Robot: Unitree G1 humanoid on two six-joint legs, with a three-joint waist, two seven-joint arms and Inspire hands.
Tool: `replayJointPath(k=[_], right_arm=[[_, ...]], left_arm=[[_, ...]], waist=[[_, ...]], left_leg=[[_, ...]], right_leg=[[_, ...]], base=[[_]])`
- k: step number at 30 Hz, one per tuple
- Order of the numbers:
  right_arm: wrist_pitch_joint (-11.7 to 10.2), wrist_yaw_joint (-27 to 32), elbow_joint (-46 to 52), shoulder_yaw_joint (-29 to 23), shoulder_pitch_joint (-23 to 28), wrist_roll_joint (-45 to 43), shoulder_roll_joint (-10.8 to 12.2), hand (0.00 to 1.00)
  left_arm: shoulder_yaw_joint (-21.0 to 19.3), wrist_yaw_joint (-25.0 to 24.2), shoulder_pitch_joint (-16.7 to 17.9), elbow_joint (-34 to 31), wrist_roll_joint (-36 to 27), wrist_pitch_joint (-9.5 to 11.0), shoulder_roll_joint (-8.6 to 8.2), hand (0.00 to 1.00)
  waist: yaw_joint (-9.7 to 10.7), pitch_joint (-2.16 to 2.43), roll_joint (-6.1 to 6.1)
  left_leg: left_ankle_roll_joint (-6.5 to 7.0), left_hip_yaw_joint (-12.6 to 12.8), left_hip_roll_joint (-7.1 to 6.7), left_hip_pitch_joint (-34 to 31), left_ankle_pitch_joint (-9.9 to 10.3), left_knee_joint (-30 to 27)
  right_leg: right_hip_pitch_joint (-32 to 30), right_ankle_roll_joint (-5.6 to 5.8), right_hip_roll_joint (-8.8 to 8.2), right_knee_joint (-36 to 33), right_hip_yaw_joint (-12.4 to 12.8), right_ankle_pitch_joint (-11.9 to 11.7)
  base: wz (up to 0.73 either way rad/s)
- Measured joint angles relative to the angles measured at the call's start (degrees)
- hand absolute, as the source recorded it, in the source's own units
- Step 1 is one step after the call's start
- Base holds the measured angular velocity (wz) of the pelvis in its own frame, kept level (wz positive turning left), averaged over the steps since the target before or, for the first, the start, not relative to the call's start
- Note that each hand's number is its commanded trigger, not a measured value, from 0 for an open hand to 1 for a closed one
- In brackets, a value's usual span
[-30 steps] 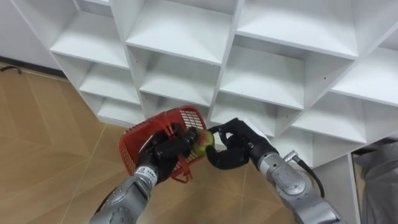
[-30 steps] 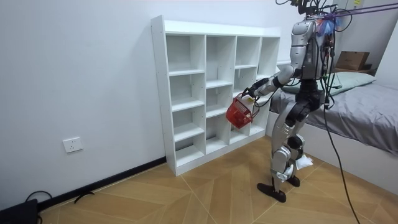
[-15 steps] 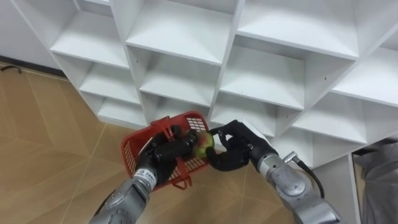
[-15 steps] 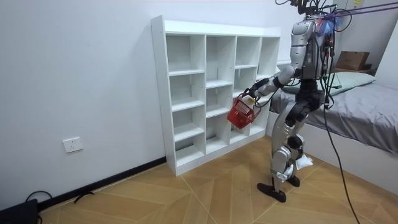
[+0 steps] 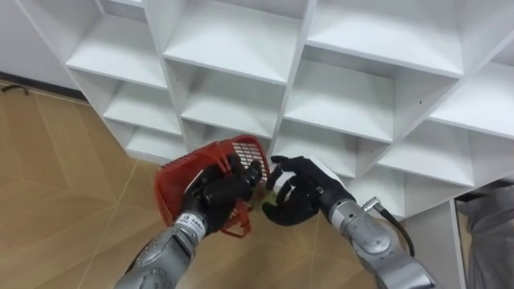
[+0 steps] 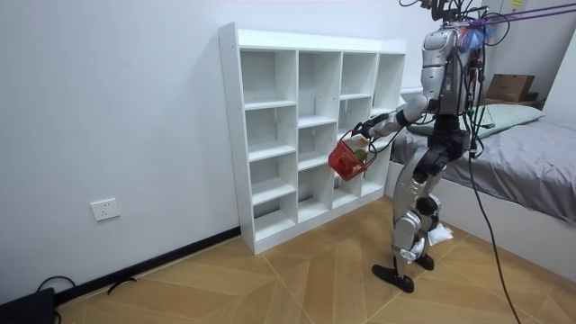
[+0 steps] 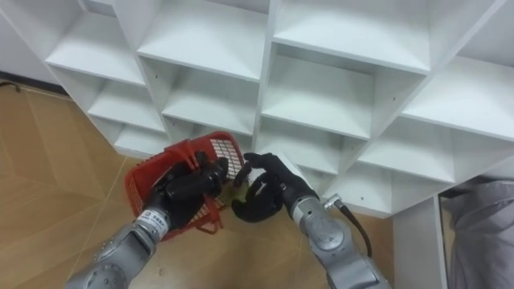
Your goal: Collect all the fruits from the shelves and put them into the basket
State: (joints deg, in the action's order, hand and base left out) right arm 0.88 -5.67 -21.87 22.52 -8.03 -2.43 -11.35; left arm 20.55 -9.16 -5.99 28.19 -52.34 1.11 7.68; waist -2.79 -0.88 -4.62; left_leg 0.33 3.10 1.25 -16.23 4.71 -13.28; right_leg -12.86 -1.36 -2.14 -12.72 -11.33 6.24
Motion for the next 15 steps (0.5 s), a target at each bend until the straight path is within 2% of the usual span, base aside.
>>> replayJointPath(k=[5, 15], right_arm=[[0.01, -0.48, 0.0, 0.0, 0.0, 0.06, 0.0, 0.0], [0.02, -0.57, -0.01, 0.0, 0.0, 0.03, 0.0, 0.0]], left_arm=[[0.01, -0.23, 0.18, 0.0, 0.0, -0.79, 0.01, 1.0], [-0.02, -0.31, 0.92, 0.0, 0.03, -0.91, 0.02, 1.0]], waist=[[-0.65, 0.02, -0.07], [-0.62, -0.01, -0.48]], left_leg=[[0.0, -0.02, -0.01, -0.07, 0.0, -0.01], [0.0, -0.05, -0.02, -0.07, 0.0, -0.04]], right_leg=[[-0.02, 0.01, -0.02, 0.01, -0.07, 0.01], [-0.02, 0.01, -0.06, 0.0, -0.09, 0.01]], base=[[0.0], [0.0]])
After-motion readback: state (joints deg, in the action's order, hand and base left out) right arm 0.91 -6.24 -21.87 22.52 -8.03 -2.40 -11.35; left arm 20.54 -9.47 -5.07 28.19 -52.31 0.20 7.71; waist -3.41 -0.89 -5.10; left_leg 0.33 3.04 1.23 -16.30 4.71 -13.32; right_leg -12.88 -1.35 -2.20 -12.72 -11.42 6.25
